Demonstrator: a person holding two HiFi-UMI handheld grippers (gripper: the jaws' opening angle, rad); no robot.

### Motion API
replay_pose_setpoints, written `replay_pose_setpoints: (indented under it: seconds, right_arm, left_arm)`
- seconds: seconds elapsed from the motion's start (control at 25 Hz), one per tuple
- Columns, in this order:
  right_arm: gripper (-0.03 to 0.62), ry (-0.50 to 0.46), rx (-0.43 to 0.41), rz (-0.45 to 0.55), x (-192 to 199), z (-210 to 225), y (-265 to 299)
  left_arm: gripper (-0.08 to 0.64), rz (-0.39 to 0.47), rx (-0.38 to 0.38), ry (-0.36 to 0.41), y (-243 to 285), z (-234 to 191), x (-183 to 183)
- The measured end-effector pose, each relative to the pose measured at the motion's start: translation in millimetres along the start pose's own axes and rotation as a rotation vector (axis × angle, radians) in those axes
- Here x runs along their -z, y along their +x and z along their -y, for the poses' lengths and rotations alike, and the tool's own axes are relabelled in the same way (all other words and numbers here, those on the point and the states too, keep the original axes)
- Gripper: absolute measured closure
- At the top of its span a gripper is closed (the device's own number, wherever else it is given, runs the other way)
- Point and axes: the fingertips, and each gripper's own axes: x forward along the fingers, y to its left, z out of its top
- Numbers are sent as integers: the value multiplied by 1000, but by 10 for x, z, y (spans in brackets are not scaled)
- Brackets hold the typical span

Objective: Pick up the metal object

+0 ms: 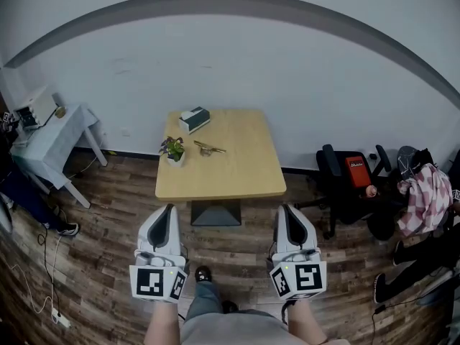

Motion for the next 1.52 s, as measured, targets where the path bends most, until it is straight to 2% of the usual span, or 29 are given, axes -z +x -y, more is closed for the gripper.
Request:
replay_pose_setpoints:
  seconds: [0.44, 0.84, 1.52]
  right_arm:
    - [591, 1, 37, 4, 126, 68, 870]
    - [591, -12, 58, -2, 197, 7, 1572]
    - [591, -30, 134, 9, 334, -200, 2275]
  left_arm:
    - [555, 11, 34, 15, 817, -467, 73]
    - [556, 21, 56, -12, 1457, -921, 155]
    - [555, 35, 100, -42, 2065, -1624, 318]
